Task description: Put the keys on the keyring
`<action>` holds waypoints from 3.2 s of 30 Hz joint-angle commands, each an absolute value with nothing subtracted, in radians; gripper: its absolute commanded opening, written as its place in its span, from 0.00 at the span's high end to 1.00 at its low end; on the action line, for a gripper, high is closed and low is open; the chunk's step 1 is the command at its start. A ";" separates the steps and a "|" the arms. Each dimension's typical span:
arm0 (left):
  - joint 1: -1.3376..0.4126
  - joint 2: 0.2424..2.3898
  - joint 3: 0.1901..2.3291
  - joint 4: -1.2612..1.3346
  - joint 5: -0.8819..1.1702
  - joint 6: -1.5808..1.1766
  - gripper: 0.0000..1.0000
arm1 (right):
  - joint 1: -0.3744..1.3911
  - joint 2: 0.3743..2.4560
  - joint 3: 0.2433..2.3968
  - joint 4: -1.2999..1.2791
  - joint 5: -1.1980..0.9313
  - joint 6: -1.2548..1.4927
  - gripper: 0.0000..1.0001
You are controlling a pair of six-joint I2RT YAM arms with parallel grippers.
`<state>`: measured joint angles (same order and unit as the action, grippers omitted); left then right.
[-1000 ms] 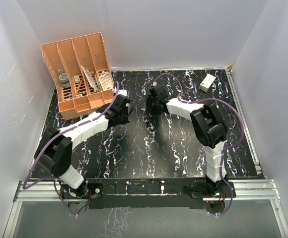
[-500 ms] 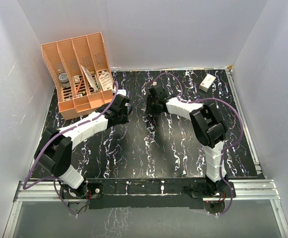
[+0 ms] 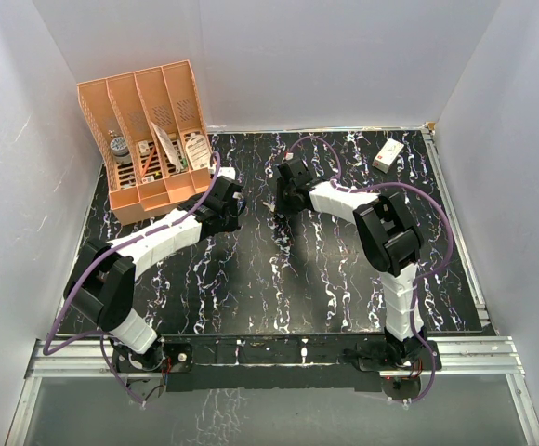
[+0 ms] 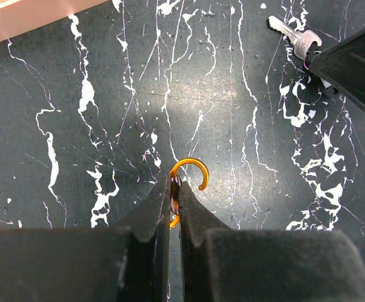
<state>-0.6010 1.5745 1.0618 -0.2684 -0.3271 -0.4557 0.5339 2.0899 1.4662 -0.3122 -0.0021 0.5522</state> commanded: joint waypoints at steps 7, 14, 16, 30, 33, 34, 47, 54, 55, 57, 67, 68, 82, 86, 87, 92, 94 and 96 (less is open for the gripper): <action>-0.589 1.531 1.048 -0.267 -0.316 -0.448 1.00 | 0.525 2.118 1.520 -0.295 0.030 0.558 0.89; -0.586 1.535 1.048 -0.267 -0.313 -0.448 1.00 | 0.525 2.117 1.521 -0.286 0.051 0.553 0.96; -0.585 1.537 1.048 -0.267 -0.313 -0.448 1.00 | 0.525 2.108 1.513 -0.276 0.058 0.547 0.97; -0.583 1.546 1.059 -0.269 -0.304 -0.449 1.00 | 0.529 1.905 1.318 -0.083 0.094 0.467 1.00; -0.584 1.551 1.070 -0.274 -0.303 -0.451 1.00 | 0.536 1.857 1.279 -0.063 0.092 0.445 1.00; -0.583 1.552 1.072 -0.273 -0.302 -0.451 1.00 | 0.539 1.843 1.266 -0.058 0.090 0.439 1.00; -0.583 1.584 1.148 -0.285 -0.270 -0.459 1.00 | 0.641 1.639 1.117 0.026 0.111 0.288 1.00; -0.584 1.605 1.183 -0.303 -0.266 -0.466 1.00 | 0.711 1.564 1.047 0.101 0.125 0.247 0.99; -0.583 1.607 1.188 -0.307 -0.263 -0.467 1.00 | 0.717 1.561 1.038 0.110 0.124 0.244 0.99; -0.584 1.610 1.198 -0.312 -0.255 -0.469 1.00 | 0.731 1.555 1.025 0.130 0.126 0.237 0.99; -0.584 1.600 1.218 -0.331 -0.218 -0.474 1.00 | 0.772 1.556 0.963 0.250 0.158 0.200 1.00; -0.584 1.600 1.218 -0.332 -0.212 -0.476 1.00 | 0.775 1.558 0.959 0.253 0.161 0.199 1.00; -0.585 1.597 1.218 -0.323 -0.160 -0.488 1.00 | 0.798 1.585 0.943 0.357 0.152 0.190 1.00; -0.585 1.598 1.225 -0.325 -0.156 -0.488 1.00 | 0.804 1.595 0.946 0.369 0.142 0.189 1.00; -0.585 1.598 1.226 -0.325 -0.154 -0.486 1.00 | 0.805 1.598 0.947 0.373 0.139 0.187 1.00; -0.584 1.595 1.232 -0.327 -0.151 -0.486 1.00 | 0.813 1.612 0.953 0.377 0.133 0.181 1.00; -0.585 1.595 1.233 -0.327 -0.149 -0.486 1.00 | 0.815 1.618 0.956 0.379 0.130 0.181 1.00; -0.585 1.595 1.235 -0.328 -0.148 -0.486 1.00 | 0.818 1.624 0.959 0.379 0.130 0.180 1.00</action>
